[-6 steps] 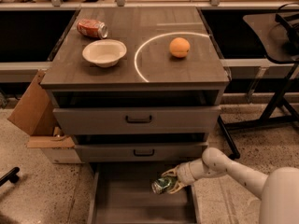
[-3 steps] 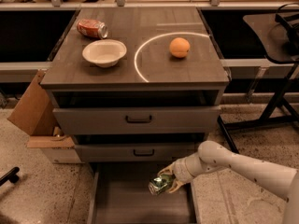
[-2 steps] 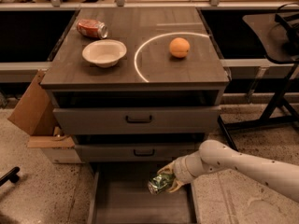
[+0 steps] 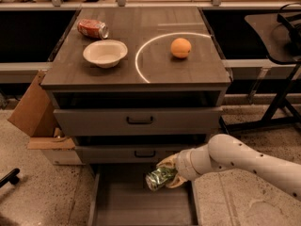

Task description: Pick green can from bottom drawer and place on counter

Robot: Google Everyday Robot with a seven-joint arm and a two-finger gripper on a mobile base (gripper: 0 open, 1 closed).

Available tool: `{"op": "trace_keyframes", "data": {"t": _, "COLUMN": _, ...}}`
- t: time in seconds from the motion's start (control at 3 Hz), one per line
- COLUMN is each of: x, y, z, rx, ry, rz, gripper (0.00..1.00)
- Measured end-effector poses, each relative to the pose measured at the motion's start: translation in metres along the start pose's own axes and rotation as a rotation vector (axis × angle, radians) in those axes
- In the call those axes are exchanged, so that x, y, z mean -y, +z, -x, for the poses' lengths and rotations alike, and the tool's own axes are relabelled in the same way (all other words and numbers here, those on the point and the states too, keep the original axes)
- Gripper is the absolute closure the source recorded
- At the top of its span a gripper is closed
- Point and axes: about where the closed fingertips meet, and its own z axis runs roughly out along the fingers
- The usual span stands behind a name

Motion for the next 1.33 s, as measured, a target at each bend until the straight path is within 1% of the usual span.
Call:
{"op": "trace_keyframes", "data": {"t": 0.33, "x": 0.0, "y": 0.0, "z": 0.0, "rx": 0.0, "ry": 0.0, "rz": 0.0, "gripper": 1.0}}
{"op": "trace_keyframes", "data": {"t": 0.67, "x": 0.009, "y": -0.005, "z": 0.002, "rx": 0.01, "ry": -0.01, "rz": 0.008, "gripper": 1.0}}
{"op": "trace_keyframes", "data": {"t": 1.0, "x": 0.034, "y": -0.027, "z": 0.007, "rx": 0.023, "ry": -0.035, "rz": 0.019, "gripper": 1.0}}
{"op": "trace_keyframes", "data": {"t": 1.33, "x": 0.07, "y": -0.084, "z": 0.032, "rx": 0.007, "ry": -0.082, "rz": 0.034, "gripper": 1.0}}
